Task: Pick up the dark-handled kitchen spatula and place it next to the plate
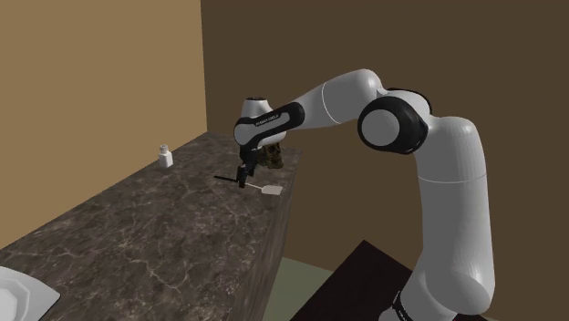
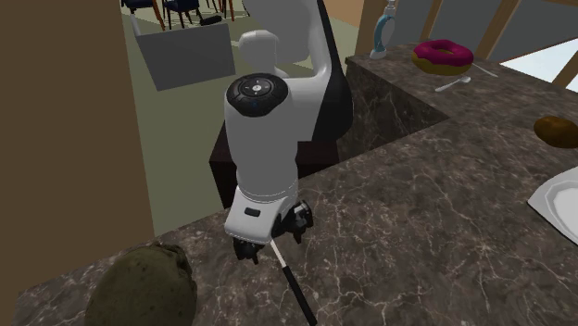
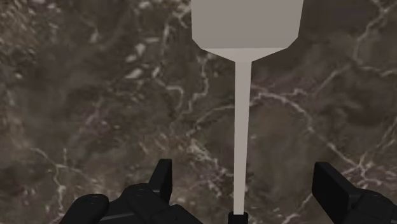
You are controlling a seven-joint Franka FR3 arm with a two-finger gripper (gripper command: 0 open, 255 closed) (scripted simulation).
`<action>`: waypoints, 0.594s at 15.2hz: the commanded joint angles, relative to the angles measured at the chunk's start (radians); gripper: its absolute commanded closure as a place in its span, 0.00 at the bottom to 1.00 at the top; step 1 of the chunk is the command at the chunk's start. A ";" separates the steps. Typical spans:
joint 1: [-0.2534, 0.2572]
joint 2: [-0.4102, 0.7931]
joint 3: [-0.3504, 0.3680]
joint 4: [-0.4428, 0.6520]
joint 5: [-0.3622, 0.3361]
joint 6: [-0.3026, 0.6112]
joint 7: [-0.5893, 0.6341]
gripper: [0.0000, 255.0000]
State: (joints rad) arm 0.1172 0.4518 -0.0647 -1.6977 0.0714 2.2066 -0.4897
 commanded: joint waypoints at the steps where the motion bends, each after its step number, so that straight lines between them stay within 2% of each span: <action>1: 0.000 0.000 0.000 -0.001 0.000 0.002 0.000 0.00; 5: 0.000 0.001 0.000 -0.001 0.000 0.002 0.000 0.00; 6: 0.000 0.001 0.000 -0.001 0.000 0.002 0.000 1.00; 9: 0.000 0.001 0.000 -0.001 0.000 0.002 0.000 1.00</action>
State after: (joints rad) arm 0.1173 0.4523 -0.0646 -1.6985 0.0715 2.2083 -0.4897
